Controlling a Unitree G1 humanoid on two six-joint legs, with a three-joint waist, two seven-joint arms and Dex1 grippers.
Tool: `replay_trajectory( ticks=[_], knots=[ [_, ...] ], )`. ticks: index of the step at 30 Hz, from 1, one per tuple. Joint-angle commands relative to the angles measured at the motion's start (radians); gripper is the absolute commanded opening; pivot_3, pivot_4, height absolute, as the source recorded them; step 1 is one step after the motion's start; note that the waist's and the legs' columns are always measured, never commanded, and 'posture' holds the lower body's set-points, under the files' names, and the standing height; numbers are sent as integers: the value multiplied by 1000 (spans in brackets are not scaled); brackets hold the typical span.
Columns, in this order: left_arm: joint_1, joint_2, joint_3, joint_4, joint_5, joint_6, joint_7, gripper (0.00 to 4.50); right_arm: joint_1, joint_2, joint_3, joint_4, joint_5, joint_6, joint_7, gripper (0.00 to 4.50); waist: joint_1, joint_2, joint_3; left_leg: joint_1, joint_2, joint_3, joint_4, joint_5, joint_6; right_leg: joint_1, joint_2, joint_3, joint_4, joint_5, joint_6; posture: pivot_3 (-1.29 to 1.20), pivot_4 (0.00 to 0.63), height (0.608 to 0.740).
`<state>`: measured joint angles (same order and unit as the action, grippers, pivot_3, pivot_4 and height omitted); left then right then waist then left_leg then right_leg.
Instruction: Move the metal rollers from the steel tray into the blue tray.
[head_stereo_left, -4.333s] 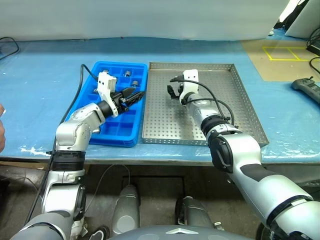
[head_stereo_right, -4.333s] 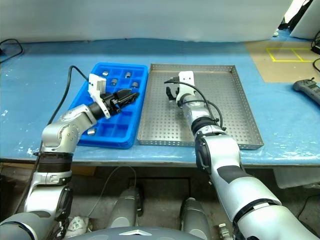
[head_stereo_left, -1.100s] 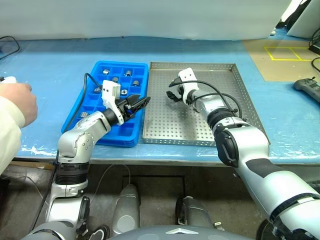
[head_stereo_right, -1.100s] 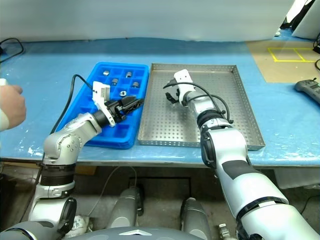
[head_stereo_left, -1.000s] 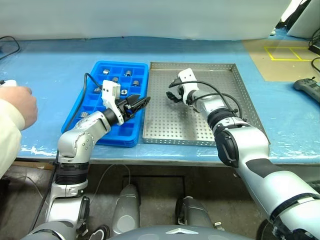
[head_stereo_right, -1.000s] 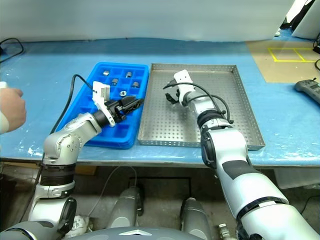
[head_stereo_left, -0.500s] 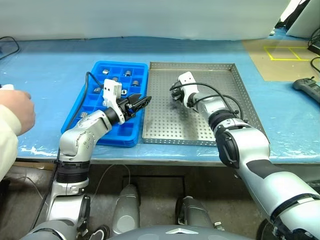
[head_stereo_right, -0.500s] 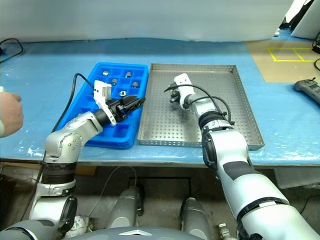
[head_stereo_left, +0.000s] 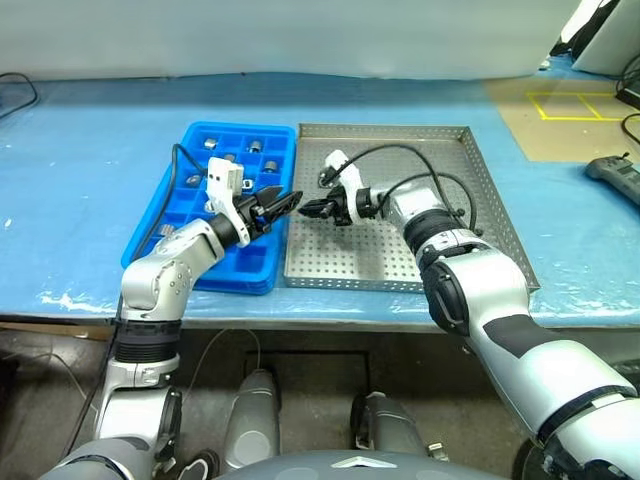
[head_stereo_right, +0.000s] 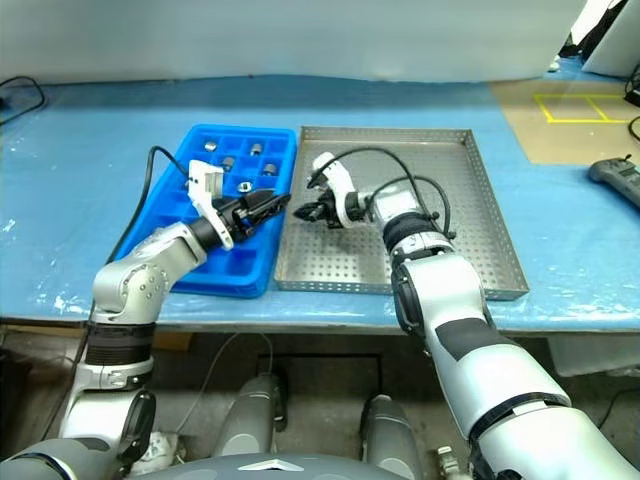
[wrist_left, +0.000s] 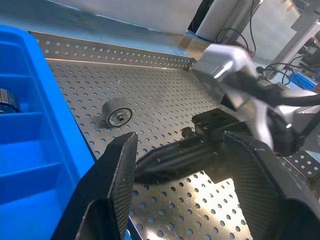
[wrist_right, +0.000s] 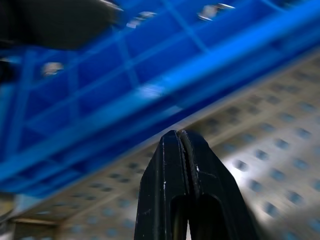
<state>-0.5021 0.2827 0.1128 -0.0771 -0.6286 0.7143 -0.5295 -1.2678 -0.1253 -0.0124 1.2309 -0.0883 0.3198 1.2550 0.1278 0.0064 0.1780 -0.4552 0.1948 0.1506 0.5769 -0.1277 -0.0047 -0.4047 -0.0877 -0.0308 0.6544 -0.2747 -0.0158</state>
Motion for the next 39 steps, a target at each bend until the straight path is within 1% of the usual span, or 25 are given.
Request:
replay_trajectory(
  ticks=[1,3,6,8,9,11,12,15,20,23,25,29,32,34,36,39],
  knots=[
    [-25,-6,-3,2,1,-30,-18,2912,-21,-39,15,-131,77,77,213,26,2,0,0,0,0,0,1,0,1,0,0,0,0,0,0,121,150,740],
    [-33,-8,-2,9,0,-32,-23,2912,-38,-53,-14,-129,100,67,151,26,4,0,0,0,0,0,1,0,1,1,0,-1,0,0,0,120,150,740],
    [-38,-8,-2,13,-1,-33,-28,2912,-80,-71,-106,-65,146,-25,-82,26,1,0,0,1,0,0,1,1,1,1,0,-1,0,1,-2,116,150,740],
    [-38,-6,-2,14,0,-33,-29,2912,-83,-72,-120,-34,141,-94,-200,26,-3,0,0,1,1,0,1,2,1,1,0,-1,1,1,-2,117,150,740],
    [-38,-5,-2,13,-1,-31,-29,2912,-83,-71,-121,-23,137,-115,-229,202,-4,0,0,2,2,0,1,2,1,1,0,0,1,1,-2,117,150,740],
    [-37,-1,2,8,-4,-25,-31,2912,-70,-63,-123,-4,129,-178,-302,590,-4,0,0,2,2,1,0,2,1,1,1,0,1,1,-3,117,150,740],
    [-37,2,2,6,-3,-24,-32,2912,-65,-59,-125,4,131,-197,-320,898,-5,0,0,2,2,1,0,2,1,0,1,0,0,1,-3,118,150,740],
    [-39,6,4,4,-4,-18,-33,2912,-50,-46,-117,29,123,-235,-369,1972,-5,0,0,1,2,1,0,2,0,-1,1,0,0,1,-3,118,150,740],
    [-42,15,10,-4,-11,-4,-33,2912,-28,-18,-102,72,90,-275,-516,3680,-4,0,0,0,2,1,0,2,0,-1,1,0,0,1,-3,125,150,740],
    [-56,16,25,3,-5,-18,-16,2912,-25,-5,-112,88,89,-278,-565,3680,-3,0,0,0,2,1,0,2,0,-1,1,0,0,1,-3,139,150,740],
    [-79,18,37,35,25,-45,16,2912,-28,4,-118,92,92,-284,-593,3680,-3,0,0,0,2,1,0,2,0,-1,1,0,0,1,-3,144,150,740],
    [-145,20,-7,139,181,-220,62,2912,-54,3,-133,85,98,-308,-698,3680,-1,0,0,0,3,1,0,3,-1,-1,1,-1,1,1,-3,146,150,740],
    [-220,5,-36,244,265,-341,71,2912,-83,-15,-167,70,123,-315,-779,3680,2,0,0,0,2,0,0,3,-1,-1,1,0,0,1,-3,113,150,740],
    [-322,8,-75,408,356,-439,73,2912,-91,-34,-205,39,159,-336,-809,3680,6,0,0,-1,2,0,0,3,-1,-1,1,-1,0,1,-2,96,150,740],
    [-449,34,-145,605,456,-536,21,2912,-69,-53,-216,-21,172,-363,-824,3680,8,0,0,-2,1,0,0,3,-1,-1,1,-1,0,1,-2,64,150,740],
    [-611,61,-212,855,545,-643,-86,2912,-6,-67,-221,-137,198,-345,-810,3680,3,0,0,-2,-1,0,0,3,-2,-2,1,1,0,5,4,17,150,740]
  ],
)
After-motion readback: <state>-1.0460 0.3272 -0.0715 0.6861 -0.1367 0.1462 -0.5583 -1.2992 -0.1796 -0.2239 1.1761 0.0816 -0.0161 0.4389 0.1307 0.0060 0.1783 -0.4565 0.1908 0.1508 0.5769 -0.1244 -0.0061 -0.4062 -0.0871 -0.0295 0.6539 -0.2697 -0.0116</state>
